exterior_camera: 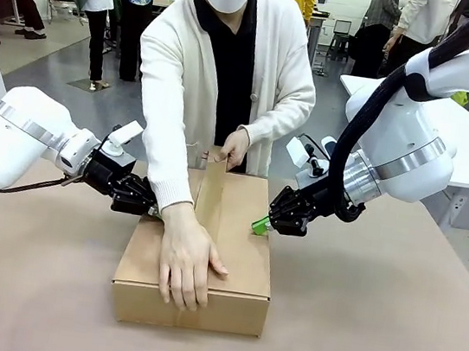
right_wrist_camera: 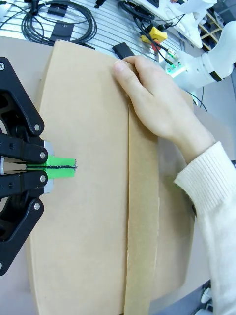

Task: Wrap the clocks to prevent damage.
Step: After the human seals the box with tape, release both hands from the side flaps of the Package Box.

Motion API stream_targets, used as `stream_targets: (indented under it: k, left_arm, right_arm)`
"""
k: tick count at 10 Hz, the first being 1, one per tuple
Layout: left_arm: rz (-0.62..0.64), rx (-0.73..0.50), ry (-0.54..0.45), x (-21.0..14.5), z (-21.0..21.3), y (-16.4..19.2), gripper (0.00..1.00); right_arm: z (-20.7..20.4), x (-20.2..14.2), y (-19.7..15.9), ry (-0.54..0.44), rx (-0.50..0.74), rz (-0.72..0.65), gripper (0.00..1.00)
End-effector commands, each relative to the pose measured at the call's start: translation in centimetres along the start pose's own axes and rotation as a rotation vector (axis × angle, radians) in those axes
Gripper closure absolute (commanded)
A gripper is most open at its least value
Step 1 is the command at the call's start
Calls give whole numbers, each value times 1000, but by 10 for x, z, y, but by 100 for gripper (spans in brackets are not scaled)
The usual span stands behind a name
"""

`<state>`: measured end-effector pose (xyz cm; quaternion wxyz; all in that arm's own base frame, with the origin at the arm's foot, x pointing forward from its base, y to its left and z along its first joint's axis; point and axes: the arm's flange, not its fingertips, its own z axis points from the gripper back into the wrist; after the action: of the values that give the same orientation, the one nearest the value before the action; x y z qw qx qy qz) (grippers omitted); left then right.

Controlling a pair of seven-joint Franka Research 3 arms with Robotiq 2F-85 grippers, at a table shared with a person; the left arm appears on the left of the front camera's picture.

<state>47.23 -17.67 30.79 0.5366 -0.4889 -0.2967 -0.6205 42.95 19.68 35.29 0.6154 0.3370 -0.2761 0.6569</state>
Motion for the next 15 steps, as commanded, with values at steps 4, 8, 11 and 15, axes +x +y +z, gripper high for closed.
stream_targets:
  k: [4, 8, 11, 15]
  left_arm:
    - [1, 4, 8, -4, -2, 0, 99]
    - [1, 4, 8, -4, -2, 0, 99]
    - [1, 4, 8, -4, -2, 0, 99]
    - [1, 4, 8, -4, -2, 0, 99]
  right_arm:
    - [-2, -3, 1, 9, -6, -4, 99]
    - [-2, -3, 1, 9, -6, -4, 99]
    - [-2, -3, 1, 9, -6, -4, 99]
    - [-2, -3, 1, 9, -6, -4, 99]
